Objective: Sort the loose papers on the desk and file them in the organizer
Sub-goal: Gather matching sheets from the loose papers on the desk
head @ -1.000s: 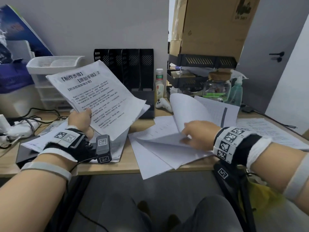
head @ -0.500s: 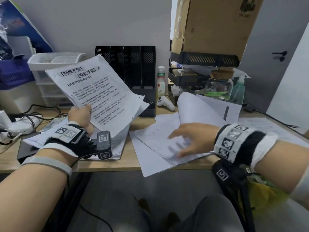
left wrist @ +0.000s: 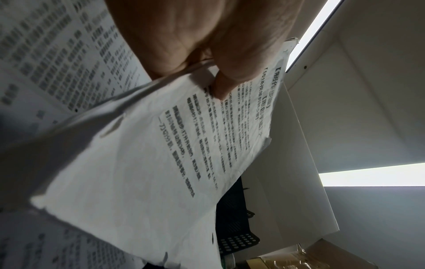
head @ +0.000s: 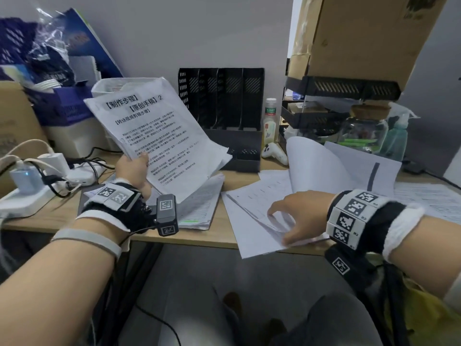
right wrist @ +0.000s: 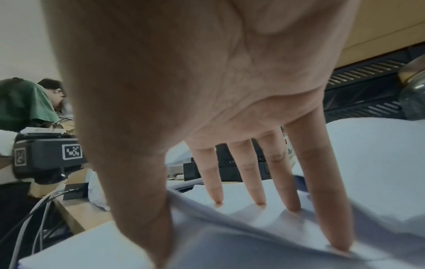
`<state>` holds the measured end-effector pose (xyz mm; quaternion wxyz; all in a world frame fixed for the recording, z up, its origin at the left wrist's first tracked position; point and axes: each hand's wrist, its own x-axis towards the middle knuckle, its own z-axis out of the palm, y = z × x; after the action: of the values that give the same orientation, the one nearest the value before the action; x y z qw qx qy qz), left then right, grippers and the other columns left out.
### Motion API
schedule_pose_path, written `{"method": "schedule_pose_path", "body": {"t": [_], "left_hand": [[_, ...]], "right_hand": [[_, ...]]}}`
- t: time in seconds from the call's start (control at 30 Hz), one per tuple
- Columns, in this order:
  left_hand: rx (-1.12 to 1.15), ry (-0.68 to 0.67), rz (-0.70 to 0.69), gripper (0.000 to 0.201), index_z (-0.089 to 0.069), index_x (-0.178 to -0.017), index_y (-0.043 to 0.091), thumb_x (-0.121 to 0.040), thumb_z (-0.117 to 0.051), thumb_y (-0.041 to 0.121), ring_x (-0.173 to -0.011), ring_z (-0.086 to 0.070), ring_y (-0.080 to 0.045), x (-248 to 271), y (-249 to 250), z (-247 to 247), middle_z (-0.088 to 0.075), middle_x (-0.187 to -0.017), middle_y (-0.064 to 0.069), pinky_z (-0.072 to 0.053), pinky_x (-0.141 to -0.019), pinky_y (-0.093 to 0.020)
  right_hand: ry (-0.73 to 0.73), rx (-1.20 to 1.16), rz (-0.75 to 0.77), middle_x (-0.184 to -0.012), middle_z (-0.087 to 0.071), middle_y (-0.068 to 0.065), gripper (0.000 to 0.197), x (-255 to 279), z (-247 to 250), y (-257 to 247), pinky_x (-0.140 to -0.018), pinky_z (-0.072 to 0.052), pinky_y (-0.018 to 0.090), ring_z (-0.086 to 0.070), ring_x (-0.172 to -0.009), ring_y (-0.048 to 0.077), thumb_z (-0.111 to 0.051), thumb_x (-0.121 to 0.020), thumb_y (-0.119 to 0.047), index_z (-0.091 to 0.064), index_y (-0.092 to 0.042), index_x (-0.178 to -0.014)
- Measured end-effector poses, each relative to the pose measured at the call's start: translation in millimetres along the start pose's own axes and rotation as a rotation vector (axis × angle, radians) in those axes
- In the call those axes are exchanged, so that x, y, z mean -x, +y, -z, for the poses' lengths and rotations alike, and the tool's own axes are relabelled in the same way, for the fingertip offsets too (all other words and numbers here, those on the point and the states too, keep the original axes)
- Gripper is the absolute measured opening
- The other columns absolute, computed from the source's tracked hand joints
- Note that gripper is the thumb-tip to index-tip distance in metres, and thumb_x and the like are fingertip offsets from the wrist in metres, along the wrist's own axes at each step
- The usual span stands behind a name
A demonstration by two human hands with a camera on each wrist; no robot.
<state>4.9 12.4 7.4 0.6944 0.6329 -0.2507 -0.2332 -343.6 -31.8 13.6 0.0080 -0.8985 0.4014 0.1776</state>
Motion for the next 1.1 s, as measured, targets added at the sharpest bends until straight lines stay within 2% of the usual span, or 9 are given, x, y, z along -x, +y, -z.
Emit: {"method": "schedule_pose_path", "body": {"t": [0.07, 0.13, 0.33, 0.57, 0.67, 0.77, 0.87, 0.97, 1.1], "left_hand": [[0.02, -0.008, -0.009, 0.057, -0.058, -0.135, 0.008, -0.085, -0.068, 0.033, -0.121, -0.064, -0.03, -10.6, -10.5, 7.7, -0.066, -0.134, -0.004, -0.047, -0.109, -0.041], [0.049, -0.014, 0.008, 0.061, -0.061, -0.125, 0.014, -0.07, -0.072, 0.039, -0.116, -0.068, -0.034, -19.1, -20.6, 16.3, -0.071, -0.126, -0.005, -0.049, -0.108, -0.057], [0.082, -0.054, 0.066, 0.019, -0.063, -0.112, 0.013, -0.094, -0.064, 0.02, -0.106, -0.072, -0.034, 1.3, -19.0, 4.3, -0.072, -0.122, -0.011, -0.055, -0.098, -0.054], [0.098, -0.343, 0.18, 0.029, -0.061, -0.13, 0.012, -0.105, -0.05, 0.006, -0.098, -0.077, -0.028, 7.5, -14.8, -36.0, -0.078, -0.115, -0.007, -0.064, -0.074, -0.049], [-0.157, -0.582, 0.256, 0.024, -0.064, -0.123, 0.01, -0.106, -0.048, 0.006, -0.095, -0.077, -0.029, 14.6, -10.5, -56.2, -0.079, -0.11, -0.01, -0.065, -0.063, -0.044], [-0.486, -0.81, 0.204, 0.028, -0.065, -0.129, 0.004, -0.103, -0.054, 0.003, -0.111, -0.072, -0.037, 17.2, -14.8, -78.7, -0.075, -0.121, -0.016, -0.057, -0.096, -0.056], [-0.874, -0.986, 0.002, 0.032, -0.066, -0.131, 0.021, -0.101, -0.06, 0.011, -0.113, -0.072, -0.027, 30.8, -14.8, -109.4, -0.075, -0.122, -0.002, -0.054, -0.105, -0.048], [-1.216, -1.061, -0.256, 0.026, -0.065, -0.123, 0.035, -0.097, -0.063, 0.033, -0.11, -0.071, -0.018, 45.3, -15.6, -141.0, -0.074, -0.121, 0.006, -0.054, -0.104, -0.04], [-1.351, -1.056, -0.31, 0.018, -0.068, -0.108, 0.043, -0.09, -0.071, 0.047, -0.101, -0.071, -0.015, 64.9, -13.6, -167.7, -0.074, -0.105, 0.012, -0.053, -0.099, -0.033]], "right_hand": [[0.043, 0.029, -0.036, -0.131, -0.062, -0.003, 0.057, -3.5, 0.9, 0.0, -0.094, -0.05, 0.035, -0.059, -0.116, 0.023, -0.06, -0.087, -0.04, -0.044, -0.038, -0.142], [0.146, 0.001, -0.139, -0.129, -0.062, 0.003, 0.049, -8.5, 5.7, 12.7, -0.091, -0.049, 0.035, -0.061, -0.115, 0.028, -0.053, -0.093, -0.03, -0.049, -0.032, -0.142], [0.612, -0.4, -0.464, -0.106, -0.069, 0.019, 0.025, 12.3, 40.3, 97.5, -0.078, -0.062, 0.046, -0.072, -0.087, 0.037, -0.047, -0.091, -0.015, -0.067, -0.014, -0.106], [0.803, -0.532, -0.58, -0.097, -0.072, 0.017, 0.026, 42.4, 43.6, 135.0, -0.082, -0.06, 0.051, -0.071, -0.083, 0.042, -0.047, -0.084, -0.019, -0.067, -0.014, -0.1], [0.804, -0.616, -0.539, -0.098, -0.073, 0.017, 0.026, 49.7, 37.8, 128.0, -0.075, -0.062, 0.05, -0.073, -0.077, 0.041, -0.048, -0.088, -0.012, -0.069, -0.012, -0.104], [0.781, -0.702, -0.511, -0.095, -0.072, 0.012, 0.026, 49.8, 32.1, 123.2, -0.06, -0.064, 0.044, -0.075, -0.062, 0.034, -0.044, -0.092, -0.008, -0.068, -0.014, -0.101], [0.767, -0.757, -0.497, -0.099, -0.068, 0.009, 0.026, 50.9, 31.3, 121.3, -0.055, -0.064, 0.039, -0.075, -0.061, 0.032, -0.044, -0.093, -0.008, -0.066, -0.018, -0.103], [0.749, -0.78, -0.488, -0.101, -0.07, 0.007, 0.025, 53.9, 30.8, 121.9, -0.058, -0.064, 0.041, -0.076, -0.065, 0.032, -0.046, -0.094, -0.008, -0.066, -0.02, -0.103], [0.734, -0.804, -0.485, -0.111, -0.069, 0.008, 0.027, 55.2, 24.9, 126.8, -0.058, -0.064, 0.042, -0.076, -0.068, 0.033, -0.048, -0.094, -0.009, -0.067, -0.021, -0.109]]}}
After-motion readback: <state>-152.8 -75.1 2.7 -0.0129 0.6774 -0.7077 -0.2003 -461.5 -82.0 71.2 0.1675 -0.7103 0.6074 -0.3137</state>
